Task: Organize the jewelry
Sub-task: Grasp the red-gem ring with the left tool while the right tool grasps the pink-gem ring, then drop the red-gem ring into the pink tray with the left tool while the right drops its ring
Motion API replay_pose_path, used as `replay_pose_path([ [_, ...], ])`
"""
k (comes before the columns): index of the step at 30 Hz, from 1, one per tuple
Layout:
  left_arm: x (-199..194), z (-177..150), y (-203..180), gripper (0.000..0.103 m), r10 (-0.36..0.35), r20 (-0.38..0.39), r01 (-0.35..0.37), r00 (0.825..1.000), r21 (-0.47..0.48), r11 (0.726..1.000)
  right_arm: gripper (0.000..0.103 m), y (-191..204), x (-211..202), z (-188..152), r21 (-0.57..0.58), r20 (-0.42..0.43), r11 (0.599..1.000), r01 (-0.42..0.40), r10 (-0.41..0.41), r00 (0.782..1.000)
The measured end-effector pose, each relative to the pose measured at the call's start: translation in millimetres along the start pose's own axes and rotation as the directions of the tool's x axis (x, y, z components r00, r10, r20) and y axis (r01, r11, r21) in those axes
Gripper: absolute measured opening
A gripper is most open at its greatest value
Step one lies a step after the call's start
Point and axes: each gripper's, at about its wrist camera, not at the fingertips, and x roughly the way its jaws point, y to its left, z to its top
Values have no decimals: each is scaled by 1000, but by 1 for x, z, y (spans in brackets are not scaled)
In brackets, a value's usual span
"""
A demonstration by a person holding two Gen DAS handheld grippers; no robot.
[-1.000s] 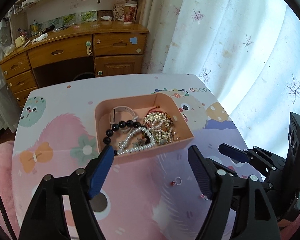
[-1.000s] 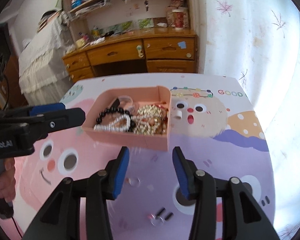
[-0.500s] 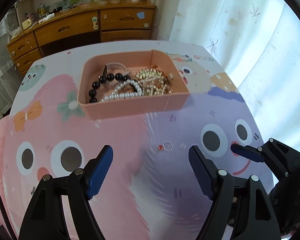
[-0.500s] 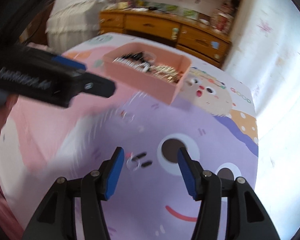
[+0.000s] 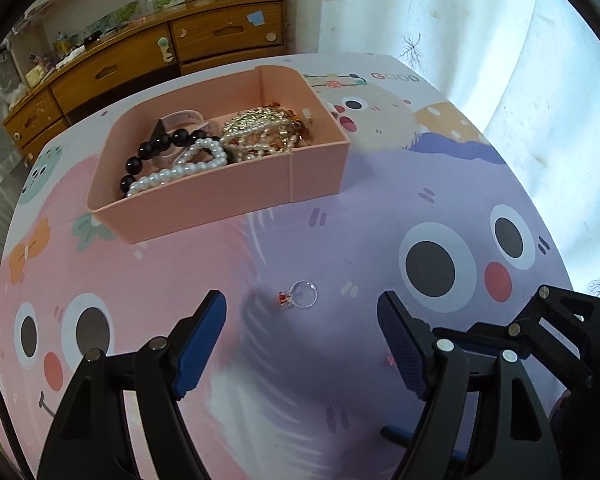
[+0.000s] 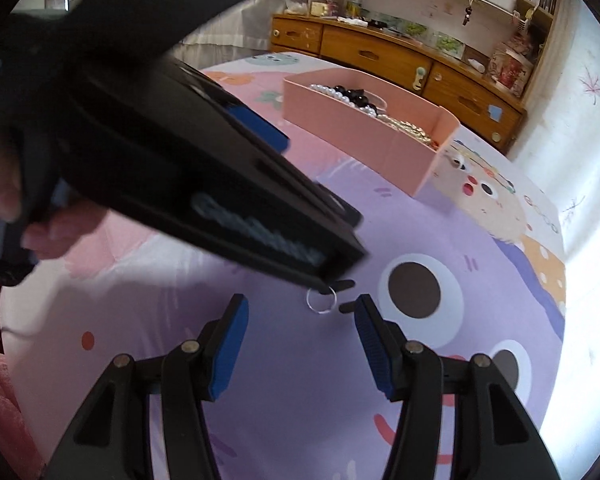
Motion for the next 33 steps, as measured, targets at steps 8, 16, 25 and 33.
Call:
replay_pose_path([
  [8, 14, 3, -10, 50, -2, -25, 3, 1000, 28, 1000, 53, -4, 4, 6, -31, 29, 1000, 0, 1, 1000],
  [16, 13, 4, -11, 19, -3, -14, 3, 1000, 30, 1000, 34, -10, 7, 9, -28, 43, 999, -19, 20, 999],
  [25, 10, 0, -9, 18, 6, -12, -6, 1000, -1, 1000, 15, -7, 7, 8, -43, 50, 999, -25, 27, 998],
  [33, -4, 3, 8, 6, -5, -15, 4, 1000, -69, 998, 15, -29, 2, 12, 57, 64, 998, -28, 24, 998],
])
